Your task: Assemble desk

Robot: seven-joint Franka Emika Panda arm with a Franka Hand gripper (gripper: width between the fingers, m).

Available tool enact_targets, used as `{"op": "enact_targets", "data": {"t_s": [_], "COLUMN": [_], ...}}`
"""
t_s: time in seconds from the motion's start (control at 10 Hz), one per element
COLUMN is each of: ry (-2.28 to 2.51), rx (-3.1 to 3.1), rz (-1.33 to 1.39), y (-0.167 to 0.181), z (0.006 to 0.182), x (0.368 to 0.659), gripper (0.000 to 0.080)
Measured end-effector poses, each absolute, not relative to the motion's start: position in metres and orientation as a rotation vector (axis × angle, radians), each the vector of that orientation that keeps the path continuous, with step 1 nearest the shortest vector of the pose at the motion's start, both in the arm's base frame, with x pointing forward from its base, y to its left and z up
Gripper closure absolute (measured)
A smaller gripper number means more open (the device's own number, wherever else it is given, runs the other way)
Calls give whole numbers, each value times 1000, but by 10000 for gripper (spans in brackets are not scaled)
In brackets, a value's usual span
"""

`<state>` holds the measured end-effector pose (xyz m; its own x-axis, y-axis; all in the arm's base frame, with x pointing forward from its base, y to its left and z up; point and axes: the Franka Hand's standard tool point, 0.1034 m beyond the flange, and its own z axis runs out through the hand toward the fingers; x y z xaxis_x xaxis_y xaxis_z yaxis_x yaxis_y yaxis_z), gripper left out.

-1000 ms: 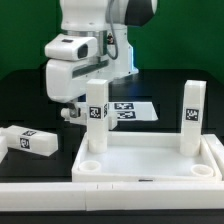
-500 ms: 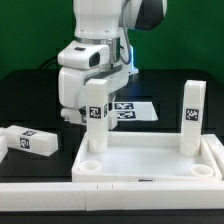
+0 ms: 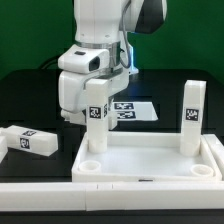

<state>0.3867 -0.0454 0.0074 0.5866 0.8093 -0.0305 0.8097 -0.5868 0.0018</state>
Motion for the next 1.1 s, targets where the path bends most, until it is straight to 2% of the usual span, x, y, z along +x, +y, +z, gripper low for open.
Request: {"op": "enact_targets", "data": {"t_s": [0.1,0.2,0.4,0.5,0.9,1.1], "ry": [1420,1409,827,472,145,-309], "rx": [2785,2789,3008,3130,3162,3150], "rz": [-42,-43,-25,-111,-121,-104], "y": [-46,-49,-73,-73,-75,-103], "z": [7,8,12,10,10,9], "x": [387,386,372,365,368,360], "gripper": [517,515,515,515,515,515]}}
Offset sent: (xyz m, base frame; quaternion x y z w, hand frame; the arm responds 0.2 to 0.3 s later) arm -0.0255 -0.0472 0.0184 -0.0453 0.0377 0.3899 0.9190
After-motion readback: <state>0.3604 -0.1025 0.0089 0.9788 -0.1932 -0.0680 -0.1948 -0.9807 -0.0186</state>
